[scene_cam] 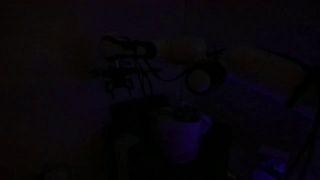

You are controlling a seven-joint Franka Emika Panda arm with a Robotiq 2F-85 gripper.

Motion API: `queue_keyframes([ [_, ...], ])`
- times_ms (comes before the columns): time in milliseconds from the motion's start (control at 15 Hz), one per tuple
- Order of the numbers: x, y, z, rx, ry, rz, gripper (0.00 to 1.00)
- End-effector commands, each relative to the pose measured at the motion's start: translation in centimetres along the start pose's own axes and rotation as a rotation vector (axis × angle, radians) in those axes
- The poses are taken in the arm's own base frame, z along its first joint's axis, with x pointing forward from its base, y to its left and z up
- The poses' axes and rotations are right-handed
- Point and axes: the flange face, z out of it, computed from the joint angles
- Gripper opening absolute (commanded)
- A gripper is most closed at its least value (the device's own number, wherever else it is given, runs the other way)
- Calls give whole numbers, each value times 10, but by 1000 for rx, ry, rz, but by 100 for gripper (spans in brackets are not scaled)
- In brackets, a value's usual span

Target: Remove the cloth from the laundry basket

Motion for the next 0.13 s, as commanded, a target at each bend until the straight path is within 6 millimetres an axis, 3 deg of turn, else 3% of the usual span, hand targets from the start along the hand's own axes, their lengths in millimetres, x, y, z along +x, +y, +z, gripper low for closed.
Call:
queue_keyframes([
  [0,2,2,-1,2,-3,16,100],
  [67,3,3,0,3,-5,22,100],
])
